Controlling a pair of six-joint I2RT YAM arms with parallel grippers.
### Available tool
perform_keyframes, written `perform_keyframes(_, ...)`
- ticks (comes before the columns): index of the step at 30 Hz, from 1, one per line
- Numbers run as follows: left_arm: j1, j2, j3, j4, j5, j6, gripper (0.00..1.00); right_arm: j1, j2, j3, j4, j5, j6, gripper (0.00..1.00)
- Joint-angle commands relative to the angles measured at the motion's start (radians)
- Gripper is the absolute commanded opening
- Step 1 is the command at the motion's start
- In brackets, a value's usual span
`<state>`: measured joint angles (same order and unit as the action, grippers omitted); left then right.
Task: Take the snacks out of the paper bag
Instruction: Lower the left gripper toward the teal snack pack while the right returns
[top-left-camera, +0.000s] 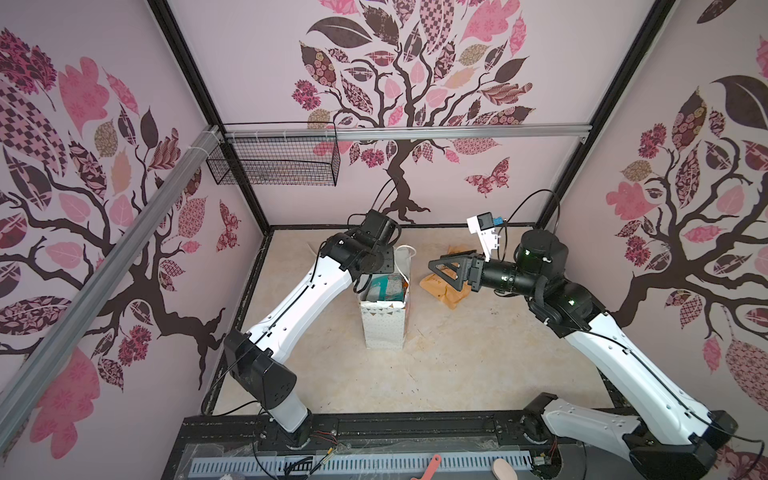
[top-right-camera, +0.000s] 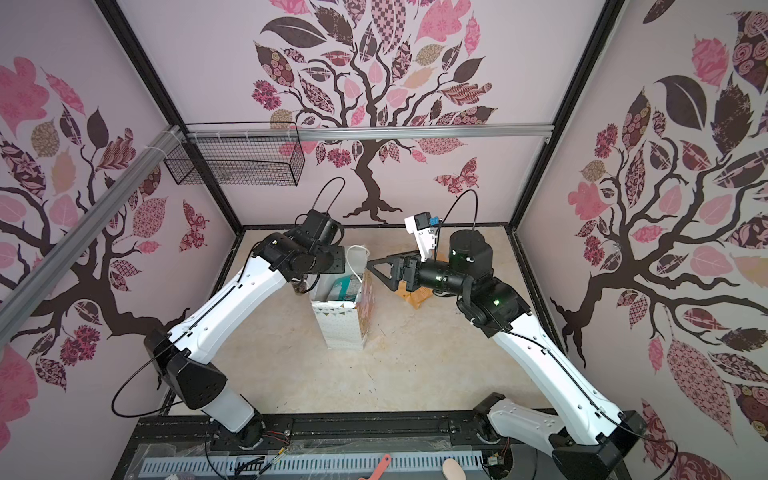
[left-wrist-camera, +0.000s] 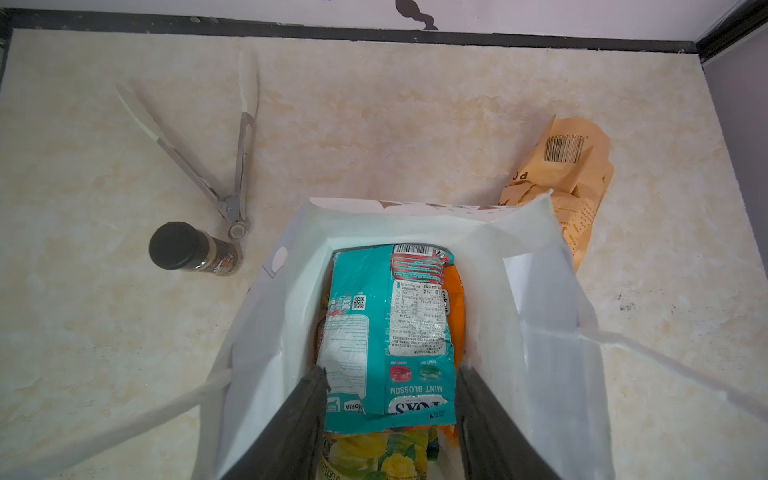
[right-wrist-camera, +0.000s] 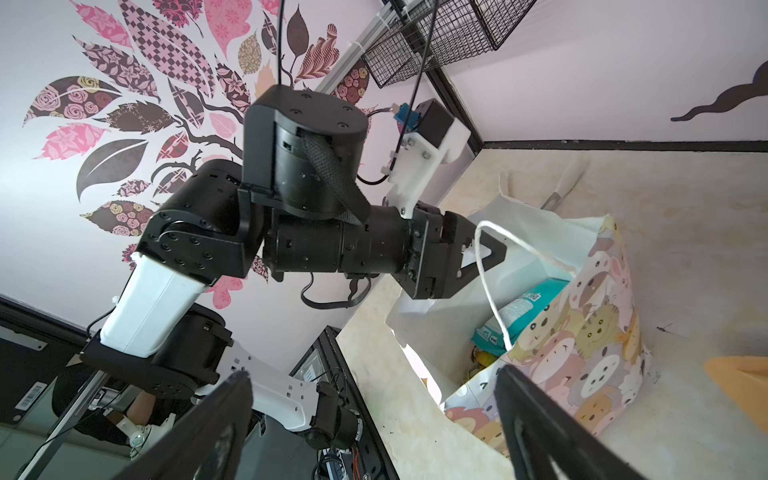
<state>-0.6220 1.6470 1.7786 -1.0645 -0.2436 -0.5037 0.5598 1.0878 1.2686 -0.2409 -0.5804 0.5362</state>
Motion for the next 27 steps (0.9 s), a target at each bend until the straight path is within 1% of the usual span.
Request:
perform_keyframes(1,0.003,0.002,-0.064,0.023,0.047,-0.023,0.52,0.004,-0.040,0.005,-0.012,0.004,-0.018,0.95)
perform_keyframes(4,0.004,0.014,-0.111,0.050,0.081,-0.019,0.52,0.004,-0.043,-0.004,-0.007,0.003,-0.014,0.95)
perform_keyframes(7,0.004,0.037,-0.136,0.054,0.089,-0.021,0.52,0.004,-0.043,-0.003,-0.003,-0.004,-0.011,0.95)
perform_keyframes(11,0.004,0.054,-0.167,0.078,0.105,-0.020,0.56,0.004,-0.045,-0.003,-0.002,-0.003,-0.010,0.95)
perform_keyframes(18,0.003,0.090,-0.219,0.110,0.139,-0.018,0.59,0.004,-0.052,-0.003,-0.007,-0.001,-0.009,0.96)
perform_keyframes(21,0.003,0.104,-0.254,0.145,0.163,-0.018,0.63,0.004,-0.053,-0.003,-0.008,-0.002,-0.007,0.96)
perform_keyframes(27,0.004,0.151,-0.277,0.154,0.169,-0.016,0.64,0.004,-0.053,-0.003,-0.008,-0.004,-0.007,0.97)
